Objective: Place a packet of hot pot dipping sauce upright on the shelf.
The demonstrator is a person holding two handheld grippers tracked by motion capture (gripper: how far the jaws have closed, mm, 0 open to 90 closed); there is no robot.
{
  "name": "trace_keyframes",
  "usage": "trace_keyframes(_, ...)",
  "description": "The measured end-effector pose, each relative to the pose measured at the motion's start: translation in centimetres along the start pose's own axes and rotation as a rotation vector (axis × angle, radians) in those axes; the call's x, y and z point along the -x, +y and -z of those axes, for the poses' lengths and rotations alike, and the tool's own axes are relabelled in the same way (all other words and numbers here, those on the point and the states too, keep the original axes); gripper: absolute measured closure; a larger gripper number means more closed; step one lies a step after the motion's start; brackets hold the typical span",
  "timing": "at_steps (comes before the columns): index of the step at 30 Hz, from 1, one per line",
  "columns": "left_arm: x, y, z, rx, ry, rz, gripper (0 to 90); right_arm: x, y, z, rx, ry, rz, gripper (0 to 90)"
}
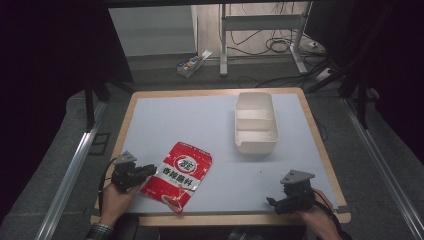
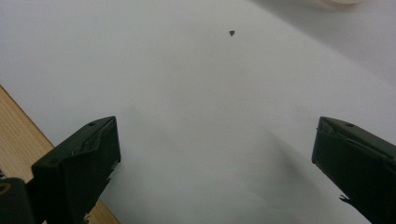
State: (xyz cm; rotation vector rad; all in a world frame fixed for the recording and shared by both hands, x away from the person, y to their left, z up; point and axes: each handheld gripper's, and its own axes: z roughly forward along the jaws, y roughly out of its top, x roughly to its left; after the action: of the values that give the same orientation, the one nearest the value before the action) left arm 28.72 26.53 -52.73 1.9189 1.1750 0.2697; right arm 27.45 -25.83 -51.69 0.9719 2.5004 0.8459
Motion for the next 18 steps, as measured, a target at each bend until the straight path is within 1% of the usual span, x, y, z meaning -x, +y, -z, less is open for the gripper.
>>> trace_keyframes(1,-0.2,0.3,-0.1,0.008,0.007,-0.005,85.6,0.0,0.0,0.0,0.0,0.0,0.001,1.2)
trace_keyframes(3,-0.6,0.7,-0.3,0.003,0.02,-0.011,89.8,0.0,0.0,-0.1,-0.001,0.005,0.003,1.2)
trace_keyframes(5,-1.0,1.0,-0.9,-0.007,0.034,-0.011,89.8,-0.1,0.0,-0.1,0.001,0.003,0.002,1.3)
trace_keyframes(7,-1.5,1.4,-1.5,-0.035,0.05,-0.032,89.9,-0.1,0.0,-0.1,0.0,0.005,0.001,1.3)
trace_keyframes(8,-1.7,1.5,-1.8,-0.039,0.052,-0.035,89.9,-0.1,0.0,-0.2,0.0,0.006,0.0,1.4)
trace_keyframes(10,-2.1,1.8,-2.3,-0.048,0.055,-0.026,89.9,-0.1,0.0,-0.2,-0.001,0.006,0.001,1.4)
trace_keyframes(13,-2.7,2.1,-3.0,-0.07,0.065,-0.028,89.9,-0.1,0.0,-0.3,-0.006,0.008,0.006,1.5)
trace_keyframes(18,-3.2,2.5,-4.3,-0.111,0.059,-0.027,89.9,-0.1,0.0,-0.4,-0.015,0.01,0.013,1.6)
